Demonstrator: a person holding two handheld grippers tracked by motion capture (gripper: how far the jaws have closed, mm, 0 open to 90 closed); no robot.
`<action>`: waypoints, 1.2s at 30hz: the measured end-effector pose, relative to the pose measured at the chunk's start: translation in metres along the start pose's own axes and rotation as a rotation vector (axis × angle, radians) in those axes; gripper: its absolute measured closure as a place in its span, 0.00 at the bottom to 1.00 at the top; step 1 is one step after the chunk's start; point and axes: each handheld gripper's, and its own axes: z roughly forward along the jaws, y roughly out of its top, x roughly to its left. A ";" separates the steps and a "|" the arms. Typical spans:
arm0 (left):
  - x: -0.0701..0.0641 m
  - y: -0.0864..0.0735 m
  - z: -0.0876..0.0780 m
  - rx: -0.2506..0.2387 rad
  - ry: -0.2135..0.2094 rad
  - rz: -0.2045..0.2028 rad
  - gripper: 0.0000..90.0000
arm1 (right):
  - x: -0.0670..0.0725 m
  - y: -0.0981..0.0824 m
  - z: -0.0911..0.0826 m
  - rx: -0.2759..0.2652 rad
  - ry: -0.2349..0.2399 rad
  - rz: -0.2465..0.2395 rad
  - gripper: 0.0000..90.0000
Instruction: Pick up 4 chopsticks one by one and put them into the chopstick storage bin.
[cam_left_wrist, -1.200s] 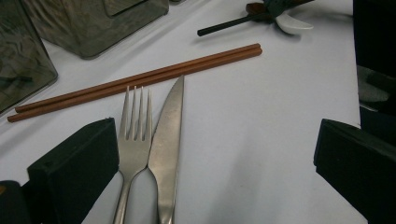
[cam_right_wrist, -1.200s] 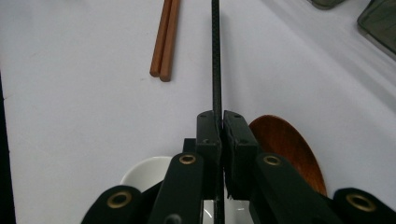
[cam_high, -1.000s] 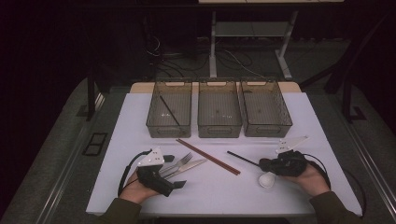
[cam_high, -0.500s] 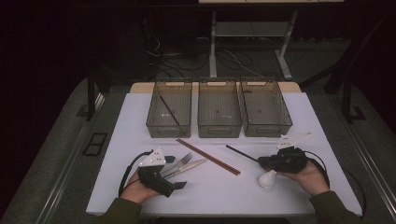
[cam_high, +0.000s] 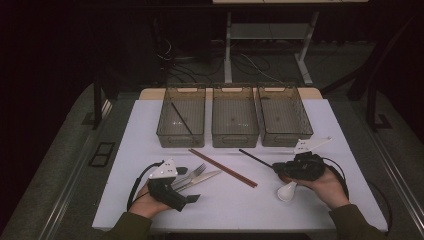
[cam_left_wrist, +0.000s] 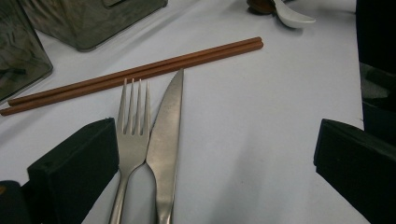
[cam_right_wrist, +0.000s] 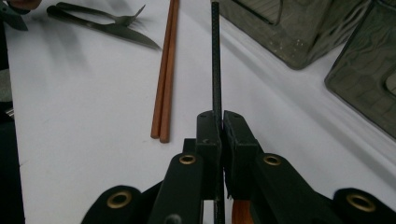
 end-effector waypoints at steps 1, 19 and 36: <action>0.000 0.000 0.000 0.001 0.000 0.002 0.00 | 0.000 0.001 0.000 -0.006 -0.003 0.000 0.95; -0.001 0.000 0.000 -0.005 -0.002 0.000 0.00 | 0.003 0.023 0.009 -0.046 -0.012 0.016 0.95; 0.000 0.000 -0.001 -0.016 -0.001 -0.008 0.00 | 0.009 0.054 0.033 -0.046 -0.029 0.025 0.95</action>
